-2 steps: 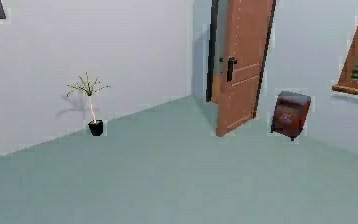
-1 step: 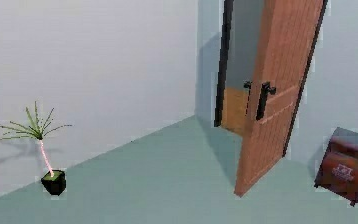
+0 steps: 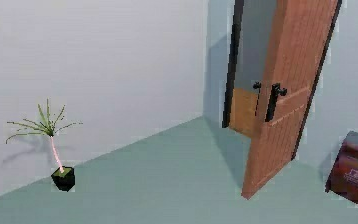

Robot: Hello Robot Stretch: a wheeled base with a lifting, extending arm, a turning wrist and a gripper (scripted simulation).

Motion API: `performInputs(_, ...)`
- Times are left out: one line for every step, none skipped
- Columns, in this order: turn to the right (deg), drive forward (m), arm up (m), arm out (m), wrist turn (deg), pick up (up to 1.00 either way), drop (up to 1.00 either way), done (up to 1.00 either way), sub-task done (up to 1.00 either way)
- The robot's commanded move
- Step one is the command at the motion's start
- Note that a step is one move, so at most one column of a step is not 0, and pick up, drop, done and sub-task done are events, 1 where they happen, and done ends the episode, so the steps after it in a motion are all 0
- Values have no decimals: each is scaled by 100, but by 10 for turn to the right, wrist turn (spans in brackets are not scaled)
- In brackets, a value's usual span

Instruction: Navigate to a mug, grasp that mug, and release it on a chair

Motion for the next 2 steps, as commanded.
performInputs(-30, 0, 0, 0, 0, 0, 0, 0, 0)
performInputs(0, 100, 0, 0, 0, 0, 0, 0, 0)
